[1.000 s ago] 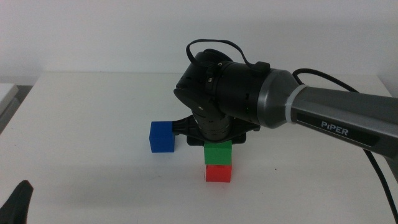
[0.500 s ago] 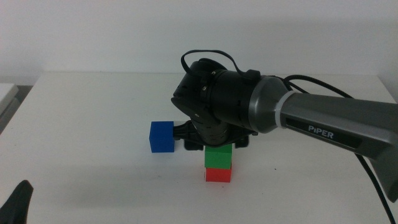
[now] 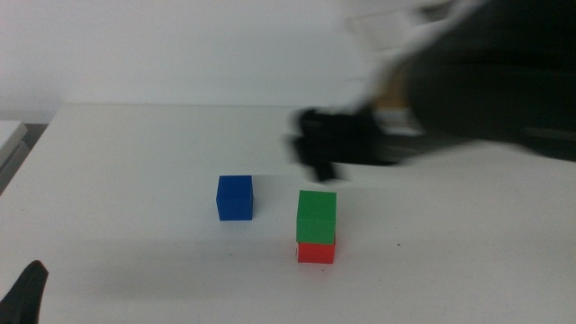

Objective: Stack red cubes first, then green, then blue cubes in a specific spot.

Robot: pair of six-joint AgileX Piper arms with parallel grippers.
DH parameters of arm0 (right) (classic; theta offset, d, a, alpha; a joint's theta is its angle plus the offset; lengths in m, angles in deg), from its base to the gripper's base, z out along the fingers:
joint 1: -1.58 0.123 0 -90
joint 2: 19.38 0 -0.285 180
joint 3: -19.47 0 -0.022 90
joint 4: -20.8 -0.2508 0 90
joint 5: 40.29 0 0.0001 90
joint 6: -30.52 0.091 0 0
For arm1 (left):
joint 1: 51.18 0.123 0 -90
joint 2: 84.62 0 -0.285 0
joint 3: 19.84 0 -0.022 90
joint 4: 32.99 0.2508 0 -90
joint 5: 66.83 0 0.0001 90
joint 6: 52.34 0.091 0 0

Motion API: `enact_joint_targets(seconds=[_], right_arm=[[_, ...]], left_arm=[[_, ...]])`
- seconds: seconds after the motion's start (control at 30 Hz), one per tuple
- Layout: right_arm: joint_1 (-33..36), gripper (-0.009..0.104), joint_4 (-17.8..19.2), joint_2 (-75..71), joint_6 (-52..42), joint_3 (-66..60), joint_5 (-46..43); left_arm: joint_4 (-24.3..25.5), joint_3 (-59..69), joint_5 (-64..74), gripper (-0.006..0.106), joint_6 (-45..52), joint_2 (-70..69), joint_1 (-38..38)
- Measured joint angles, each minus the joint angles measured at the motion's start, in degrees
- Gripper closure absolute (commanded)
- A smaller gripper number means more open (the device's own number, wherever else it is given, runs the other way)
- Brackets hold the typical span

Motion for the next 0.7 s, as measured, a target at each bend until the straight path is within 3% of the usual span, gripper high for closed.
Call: enact_joint_targets(seconds=[0.33,0.47,0.7], right_arm=[[0.0,0.002,-3.0,-34.2,-17.7,-22.0,-7.9],[0.0,0.002,-5.6,-39.3,-21.9,-23.2,-9.4],[0.0,0.002,-7.0,-39.7,-23.1,-23.7,-9.9]], left_arm=[[0.0,0.0,0.0,0.007,0.0,0.0,0.0],[0.0,0.0,0.0,0.007,0.0,0.0,0.0],[0.0,0.0,0.0,0.007,0.0,0.0,0.0]])
